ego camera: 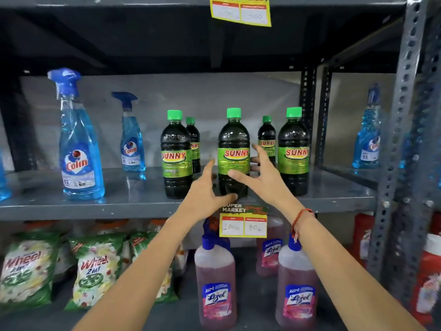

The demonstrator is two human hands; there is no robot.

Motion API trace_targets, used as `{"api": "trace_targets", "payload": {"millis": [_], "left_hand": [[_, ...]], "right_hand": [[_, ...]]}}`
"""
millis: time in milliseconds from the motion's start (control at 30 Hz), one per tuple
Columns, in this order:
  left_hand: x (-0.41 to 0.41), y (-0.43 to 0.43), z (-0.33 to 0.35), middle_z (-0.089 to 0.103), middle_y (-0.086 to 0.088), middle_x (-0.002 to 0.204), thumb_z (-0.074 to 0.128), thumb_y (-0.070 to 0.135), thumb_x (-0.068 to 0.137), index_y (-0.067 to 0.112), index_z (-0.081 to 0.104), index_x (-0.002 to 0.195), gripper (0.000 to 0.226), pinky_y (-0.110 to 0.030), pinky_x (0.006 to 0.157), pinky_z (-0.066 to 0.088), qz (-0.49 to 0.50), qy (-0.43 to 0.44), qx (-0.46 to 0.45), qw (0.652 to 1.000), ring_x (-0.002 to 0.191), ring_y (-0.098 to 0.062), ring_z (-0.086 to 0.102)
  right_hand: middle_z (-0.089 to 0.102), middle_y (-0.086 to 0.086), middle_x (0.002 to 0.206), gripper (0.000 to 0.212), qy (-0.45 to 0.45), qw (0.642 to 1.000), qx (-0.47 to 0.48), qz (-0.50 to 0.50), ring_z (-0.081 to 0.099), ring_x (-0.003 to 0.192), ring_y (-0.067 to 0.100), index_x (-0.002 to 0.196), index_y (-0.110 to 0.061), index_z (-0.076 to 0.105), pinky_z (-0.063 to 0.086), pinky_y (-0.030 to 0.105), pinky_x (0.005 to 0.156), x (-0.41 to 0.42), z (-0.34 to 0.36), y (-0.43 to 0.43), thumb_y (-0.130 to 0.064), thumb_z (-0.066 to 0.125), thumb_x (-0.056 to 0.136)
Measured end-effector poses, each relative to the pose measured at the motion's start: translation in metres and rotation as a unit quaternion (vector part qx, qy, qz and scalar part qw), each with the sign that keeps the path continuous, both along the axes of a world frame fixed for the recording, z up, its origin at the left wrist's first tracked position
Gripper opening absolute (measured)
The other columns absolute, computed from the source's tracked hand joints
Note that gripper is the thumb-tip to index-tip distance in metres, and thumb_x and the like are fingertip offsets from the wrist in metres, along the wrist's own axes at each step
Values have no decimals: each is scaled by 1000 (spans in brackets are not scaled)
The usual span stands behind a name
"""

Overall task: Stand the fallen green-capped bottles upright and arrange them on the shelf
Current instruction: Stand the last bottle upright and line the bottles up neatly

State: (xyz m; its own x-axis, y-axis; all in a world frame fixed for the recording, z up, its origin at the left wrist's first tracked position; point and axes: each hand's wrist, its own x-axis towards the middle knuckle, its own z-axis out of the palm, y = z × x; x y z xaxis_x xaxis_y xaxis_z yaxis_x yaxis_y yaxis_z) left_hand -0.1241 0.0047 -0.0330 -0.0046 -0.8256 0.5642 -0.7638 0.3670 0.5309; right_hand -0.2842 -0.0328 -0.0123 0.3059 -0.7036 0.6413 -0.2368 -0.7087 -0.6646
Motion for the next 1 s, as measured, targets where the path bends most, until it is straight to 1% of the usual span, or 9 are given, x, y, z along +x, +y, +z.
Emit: {"api": "trace_targets", "payload": {"millis": [67, 133, 200, 300, 433, 567, 700, 867, 1000], "left_hand": [[-2, -5, 5, 57, -13, 130, 75, 25, 78, 15, 6, 149, 99, -9, 76, 35, -23, -4, 19, 1000, 102, -16, 57], [-2, -9, 7, 61, -10, 124, 76, 23, 76, 19, 11, 148, 96, -17, 78, 40, -38, 13, 25, 999, 94, -13, 56], [-2, -12, 9, 61, -7, 119, 78, 22, 74, 21, 14, 147, 96, -22, 83, 42, -51, 31, 30, 998, 97, -13, 56], [-6, -14, 9, 59, -2, 111, 79, 22, 73, 23, 16, 147, 97, -22, 84, 42, -72, 40, 32, 996, 99, -13, 55], [-7, -20, 6, 61, -8, 122, 81, 24, 70, 25, 17, 147, 100, -32, 93, 47, -74, 61, 27, 995, 107, -20, 59], [-7, -20, 6, 60, -9, 125, 80, 25, 71, 24, 17, 147, 98, -27, 90, 46, -73, 58, 24, 995, 108, -20, 59], [-3, -6, 4, 57, -6, 129, 76, 24, 77, 19, 23, 146, 88, -6, 80, 38, -54, 35, -21, 998, 111, -13, 55], [33, 29, -3, 68, 6, 93, 68, 8, 82, 14, 61, 114, 33, -7, 69, 48, -8, 148, -228, 962, 83, 1, 62], [81, 35, 3, 63, 2, 100, 71, 13, 79, 16, 56, 114, 38, -22, 76, 51, 62, 156, -262, 950, 88, -4, 60]], "right_hand": [[45, -16, 116, 90, 34, 999, 28, 8, 47, 113, 5, 147, -22, 19, 38, 22, 96, 3, 1, -8, -33, 75, 78], [54, -9, 123, 90, 57, 997, 47, 10, 52, 119, 11, 146, -26, 21, 40, 33, 105, 2, -3, -16, -37, 76, 75], [57, 0, 131, 84, 53, 997, 52, 3, 54, 121, 17, 143, -24, 28, 41, 42, 107, -3, -7, -21, -36, 76, 75], [55, 3, 135, 82, 41, 997, 64, -1, 54, 119, 15, 144, -22, 28, 41, 37, 107, -10, -7, -22, -32, 75, 77], [53, 2, 138, 83, 44, 997, 70, 10, 52, 122, 15, 146, -22, 25, 39, 39, 109, -13, -8, -26, -31, 74, 79], [52, 2, 139, 85, 45, 997, 70, 3, 51, 124, 16, 146, -22, 24, 39, 39, 109, -13, -10, -28, -35, 74, 78], [54, -4, 123, 81, -4, 999, -5, -53, 54, 105, 3, 146, -16, 27, 43, 6, 85, -9, -15, -15, -32, 72, 80], [55, 0, 108, 44, -124, 948, -228, -186, 58, 92, 15, 126, -10, 50, 55, 28, 69, 15, -23, 11, -26, 65, 87], [55, 0, 103, 38, -94, 971, -202, -91, 56, 90, 12, 121, -13, 52, 55, 35, 67, 63, -17, 27, -24, 65, 87]]}}
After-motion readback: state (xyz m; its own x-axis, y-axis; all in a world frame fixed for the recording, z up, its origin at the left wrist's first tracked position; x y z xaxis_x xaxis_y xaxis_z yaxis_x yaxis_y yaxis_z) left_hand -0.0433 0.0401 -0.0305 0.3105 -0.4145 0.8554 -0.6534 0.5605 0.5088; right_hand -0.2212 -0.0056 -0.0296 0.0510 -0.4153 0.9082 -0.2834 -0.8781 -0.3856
